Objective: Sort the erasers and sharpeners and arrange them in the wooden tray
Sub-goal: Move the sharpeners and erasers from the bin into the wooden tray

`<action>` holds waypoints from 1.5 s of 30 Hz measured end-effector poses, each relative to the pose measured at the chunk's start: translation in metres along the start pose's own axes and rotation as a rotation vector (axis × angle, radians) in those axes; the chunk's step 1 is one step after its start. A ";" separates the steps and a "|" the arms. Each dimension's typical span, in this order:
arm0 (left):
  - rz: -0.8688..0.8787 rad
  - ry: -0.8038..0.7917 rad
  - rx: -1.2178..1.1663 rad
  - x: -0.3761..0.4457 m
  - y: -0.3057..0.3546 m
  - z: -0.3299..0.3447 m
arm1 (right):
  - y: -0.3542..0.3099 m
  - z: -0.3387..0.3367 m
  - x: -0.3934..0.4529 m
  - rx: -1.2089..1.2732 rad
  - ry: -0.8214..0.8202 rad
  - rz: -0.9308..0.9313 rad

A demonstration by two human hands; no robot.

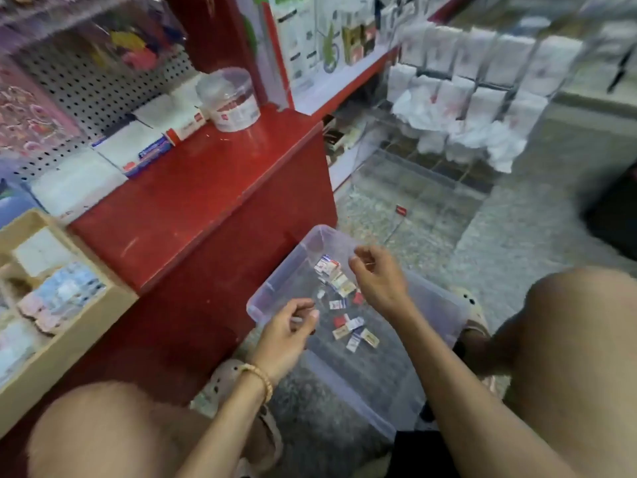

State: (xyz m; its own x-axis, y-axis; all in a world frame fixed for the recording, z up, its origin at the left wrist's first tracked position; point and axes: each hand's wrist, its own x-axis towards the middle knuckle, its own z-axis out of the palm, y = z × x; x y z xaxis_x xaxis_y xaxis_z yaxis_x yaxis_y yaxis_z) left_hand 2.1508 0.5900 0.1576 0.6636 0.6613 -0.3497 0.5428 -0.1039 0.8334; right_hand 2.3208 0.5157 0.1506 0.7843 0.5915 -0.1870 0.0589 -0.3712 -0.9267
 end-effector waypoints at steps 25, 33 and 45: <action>0.121 -0.130 0.997 0.118 -0.131 0.048 | 0.244 0.141 0.113 0.068 0.146 0.625; 0.092 -0.111 0.960 0.119 -0.131 0.047 | 0.246 0.176 0.147 0.243 0.290 0.745; 0.109 -0.075 0.952 0.119 -0.131 0.048 | 0.241 0.190 0.168 0.657 0.320 0.753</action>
State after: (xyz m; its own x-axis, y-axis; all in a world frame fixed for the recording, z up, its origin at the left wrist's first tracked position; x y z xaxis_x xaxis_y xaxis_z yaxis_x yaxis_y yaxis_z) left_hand 2.1836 0.6466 -0.0139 0.7481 0.5670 -0.3449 0.6451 -0.7433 0.1773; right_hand 2.3496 0.6612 -0.1663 0.6112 0.1165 -0.7828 -0.7840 -0.0464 -0.6190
